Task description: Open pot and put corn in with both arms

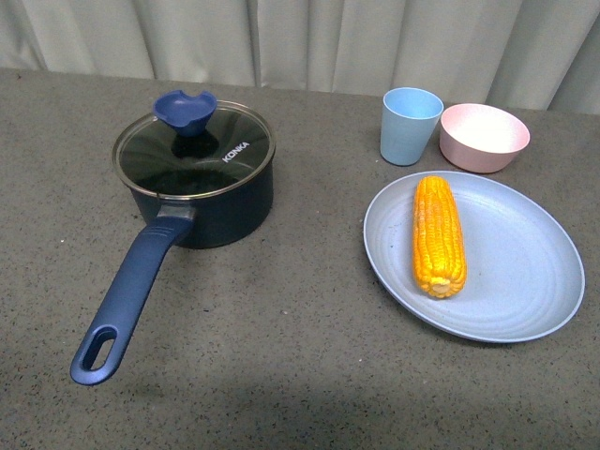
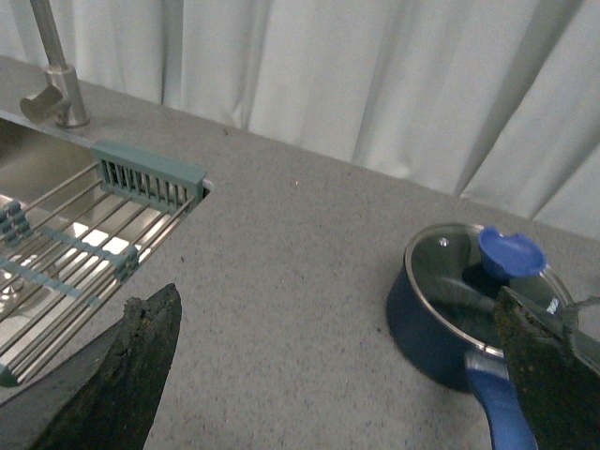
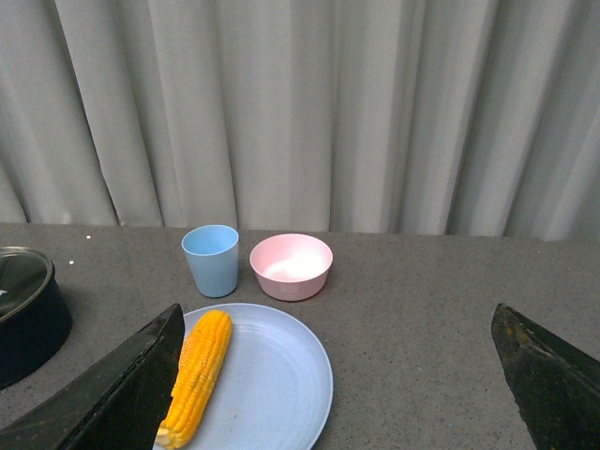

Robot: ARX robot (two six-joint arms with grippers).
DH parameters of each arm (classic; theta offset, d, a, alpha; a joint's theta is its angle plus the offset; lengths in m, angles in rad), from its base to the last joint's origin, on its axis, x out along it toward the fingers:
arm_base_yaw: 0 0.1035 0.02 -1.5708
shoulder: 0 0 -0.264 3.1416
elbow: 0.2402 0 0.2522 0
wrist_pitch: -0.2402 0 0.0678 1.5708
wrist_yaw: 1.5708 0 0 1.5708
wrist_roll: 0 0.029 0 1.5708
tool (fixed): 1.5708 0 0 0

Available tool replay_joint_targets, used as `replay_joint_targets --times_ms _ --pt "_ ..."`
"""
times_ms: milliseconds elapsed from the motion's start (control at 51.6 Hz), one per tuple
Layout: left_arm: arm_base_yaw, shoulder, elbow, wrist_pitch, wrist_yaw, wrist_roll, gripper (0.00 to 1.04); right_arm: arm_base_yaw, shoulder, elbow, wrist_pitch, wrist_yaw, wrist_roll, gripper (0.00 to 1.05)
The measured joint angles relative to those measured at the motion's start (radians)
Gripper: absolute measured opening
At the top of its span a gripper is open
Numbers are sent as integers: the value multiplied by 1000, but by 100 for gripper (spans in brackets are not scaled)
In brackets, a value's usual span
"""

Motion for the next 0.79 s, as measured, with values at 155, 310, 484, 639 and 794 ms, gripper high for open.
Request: replay_joint_targets --times_ms 155,310,484,639,794 --pt "2 357 100 277 42 -44 98 0 0 0 0 0 0 96" --pt "-30 626 215 377 117 -99 98 0 0 0 0 0 0 96" --pt "-63 894 353 486 123 -108 98 0 0 0 0 0 0 96" --pt "-92 1116 478 559 103 -81 98 0 0 0 0 0 0 96" --pt "-124 1281 576 596 92 -56 98 0 0 0 0 0 0 96"
